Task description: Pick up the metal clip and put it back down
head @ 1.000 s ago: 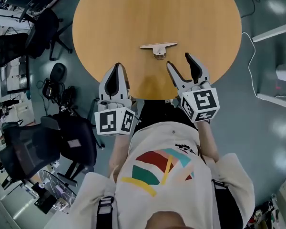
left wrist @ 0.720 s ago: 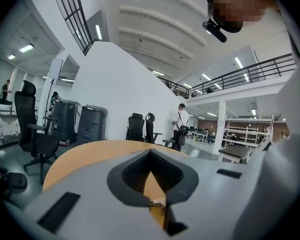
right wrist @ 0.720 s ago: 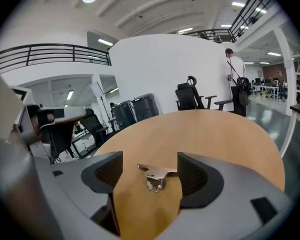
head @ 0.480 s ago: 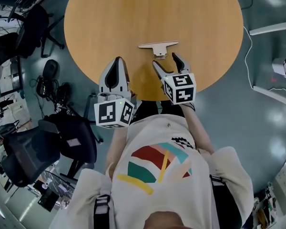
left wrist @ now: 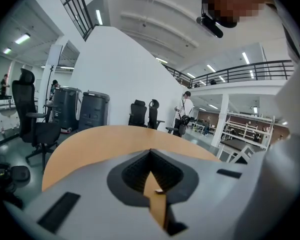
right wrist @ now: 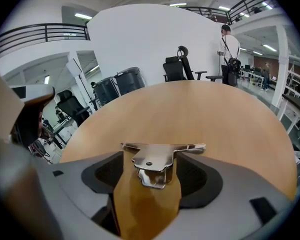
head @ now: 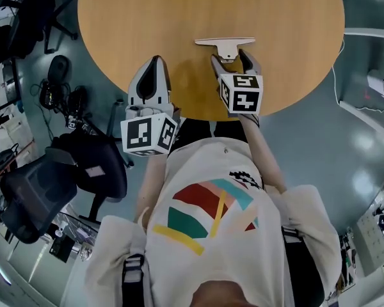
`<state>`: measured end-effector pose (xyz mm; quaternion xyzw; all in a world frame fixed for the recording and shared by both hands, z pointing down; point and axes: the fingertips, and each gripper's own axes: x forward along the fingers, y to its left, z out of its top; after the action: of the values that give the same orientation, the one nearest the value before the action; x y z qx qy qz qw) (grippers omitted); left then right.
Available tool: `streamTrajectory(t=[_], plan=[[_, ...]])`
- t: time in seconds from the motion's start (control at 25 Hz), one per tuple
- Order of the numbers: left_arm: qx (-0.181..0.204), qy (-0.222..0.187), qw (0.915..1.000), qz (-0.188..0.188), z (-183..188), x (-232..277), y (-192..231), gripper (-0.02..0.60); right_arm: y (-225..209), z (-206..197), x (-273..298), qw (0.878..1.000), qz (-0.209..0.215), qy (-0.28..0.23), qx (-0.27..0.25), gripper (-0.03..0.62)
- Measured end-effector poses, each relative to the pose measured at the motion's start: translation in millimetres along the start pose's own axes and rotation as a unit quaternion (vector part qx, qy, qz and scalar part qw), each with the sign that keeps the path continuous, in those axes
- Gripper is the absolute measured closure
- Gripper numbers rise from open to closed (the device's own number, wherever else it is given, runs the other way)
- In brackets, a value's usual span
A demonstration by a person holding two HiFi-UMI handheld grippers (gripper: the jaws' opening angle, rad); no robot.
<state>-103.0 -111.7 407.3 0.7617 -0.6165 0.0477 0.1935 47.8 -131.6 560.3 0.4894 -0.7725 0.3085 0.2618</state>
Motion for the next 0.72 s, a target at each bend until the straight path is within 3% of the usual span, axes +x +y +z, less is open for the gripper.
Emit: streamTrajectory(t=[0.36,0.52,0.72], plan=[[-0.004,0.012,0.9998,-0.016,0.2,32.0,16.9,0.540,-6.5,-3.4,28.6,0.999,-0.031,0.030,0.008,0.278],[-0.003,0.020,0.9996,-0.021,-3.7,39.9,19.5,0.540,-8.1,-4.4,32.1,0.998,-0.038,0.028,0.035,0.279],[-0.003,0.022,0.9996,-0.020,-2.8,44.0,20.2,0.540,-11.1,-1.3,33.4,0.998,-0.050,0.021,0.032,0.281]])
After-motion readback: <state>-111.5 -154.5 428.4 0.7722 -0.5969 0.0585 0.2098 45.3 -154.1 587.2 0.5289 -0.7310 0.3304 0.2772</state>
